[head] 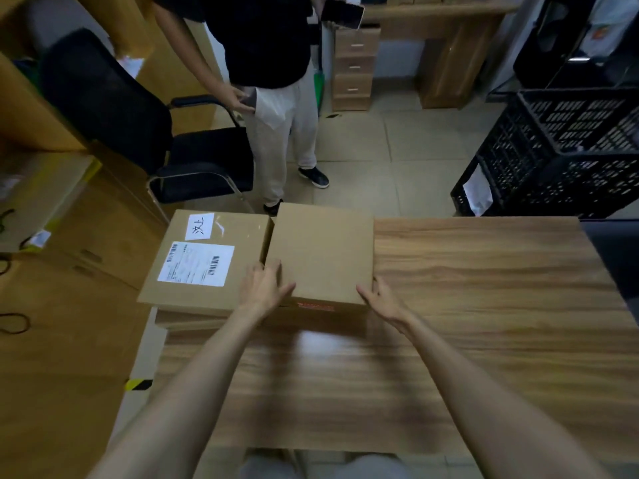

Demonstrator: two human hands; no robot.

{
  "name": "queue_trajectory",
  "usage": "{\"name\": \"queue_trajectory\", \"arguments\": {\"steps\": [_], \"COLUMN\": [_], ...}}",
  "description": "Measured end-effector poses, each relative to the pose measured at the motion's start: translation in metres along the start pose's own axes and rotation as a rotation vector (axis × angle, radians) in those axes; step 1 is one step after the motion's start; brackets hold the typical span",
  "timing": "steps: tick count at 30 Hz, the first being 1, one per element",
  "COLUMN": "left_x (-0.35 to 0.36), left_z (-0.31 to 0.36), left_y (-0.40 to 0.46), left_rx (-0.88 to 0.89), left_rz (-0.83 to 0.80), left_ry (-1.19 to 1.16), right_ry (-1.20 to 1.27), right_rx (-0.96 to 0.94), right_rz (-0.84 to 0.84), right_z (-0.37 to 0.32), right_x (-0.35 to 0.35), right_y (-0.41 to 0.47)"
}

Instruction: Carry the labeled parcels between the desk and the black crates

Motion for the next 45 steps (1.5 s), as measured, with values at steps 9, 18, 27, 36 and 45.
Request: {"name": "queue_trajectory", "arguments": {"steps": [9,18,27,36,45], "left_x": [-0.014,-0.076,-0.098,-0.095,-0.098], "left_z": [0.009,0.033,0.033,0.039,0.055], "left_y": [-0.008,-0.008,0.002,0.011,0.004], "left_rx": [-0.002,-0.005,-0.099,-0.093,-0.029], "left_rz": [0.012,0.187,0.281,0.258,-0.006], "left_ry": [-0.149,-0.540,-0.699,-0.795,-0.962], "right_ry": [0.247,0.279,0.113,-0.004,0.240], "right_rx": [0.066,-0.052,-0.152,-0.034,-0.007], "right_rz": [0.047,0.113,0.238,0.332,0.211], "right_z": [-0.015,-0.066,-0.101,-0.105,-0.109], "right_x": [-0.020,-0.088,-0.115,-0.119,-0.111], "right_y": [-0.017,-0.038,-0.026,-0.001,0.002]}}
Point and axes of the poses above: each hand's wrist, its own y-axis towards the middle knuckle, its own x-axis out of the palm, z = x × y, the point moved 5 cm from there along y, towards the middle knuckle, and after that the axes turned 9 degrees about z, right-handed, at the moved point
